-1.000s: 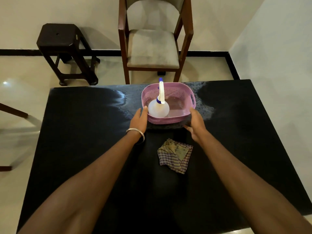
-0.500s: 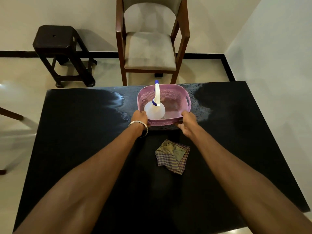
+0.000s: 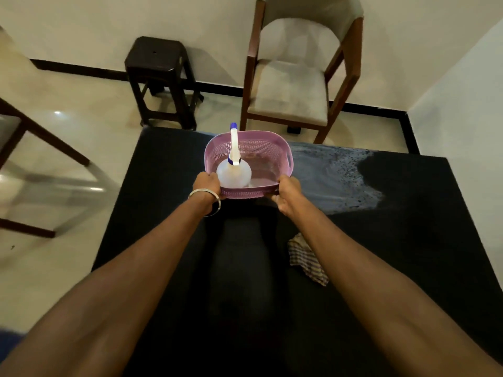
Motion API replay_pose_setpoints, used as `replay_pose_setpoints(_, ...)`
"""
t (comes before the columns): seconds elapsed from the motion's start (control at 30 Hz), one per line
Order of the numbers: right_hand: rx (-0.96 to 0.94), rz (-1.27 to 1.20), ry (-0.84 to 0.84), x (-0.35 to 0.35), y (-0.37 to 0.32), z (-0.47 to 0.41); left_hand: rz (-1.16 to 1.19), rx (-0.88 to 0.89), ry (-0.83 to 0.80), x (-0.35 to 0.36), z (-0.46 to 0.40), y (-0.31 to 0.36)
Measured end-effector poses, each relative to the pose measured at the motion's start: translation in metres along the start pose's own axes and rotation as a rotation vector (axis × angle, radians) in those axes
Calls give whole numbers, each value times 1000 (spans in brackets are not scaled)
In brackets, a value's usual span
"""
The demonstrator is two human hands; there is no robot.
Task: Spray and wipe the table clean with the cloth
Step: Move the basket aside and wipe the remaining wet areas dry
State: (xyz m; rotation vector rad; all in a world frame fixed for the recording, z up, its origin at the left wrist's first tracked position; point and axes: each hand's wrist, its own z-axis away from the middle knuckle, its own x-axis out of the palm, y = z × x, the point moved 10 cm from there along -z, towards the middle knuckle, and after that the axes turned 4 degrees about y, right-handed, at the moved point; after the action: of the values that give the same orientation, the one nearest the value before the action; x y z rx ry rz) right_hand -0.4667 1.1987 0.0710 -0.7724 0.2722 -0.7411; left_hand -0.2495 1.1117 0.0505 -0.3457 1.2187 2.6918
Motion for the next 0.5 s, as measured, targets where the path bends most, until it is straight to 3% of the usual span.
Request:
replay_pose_setpoints(0.27, 48, 71, -120, 103, 42, 27, 31, -29, 151, -118, -22, -24)
replay_pose_setpoints(0.5, 54, 136, -181, 159, 71, 38, 162, -62, 235, -178, -31, -53)
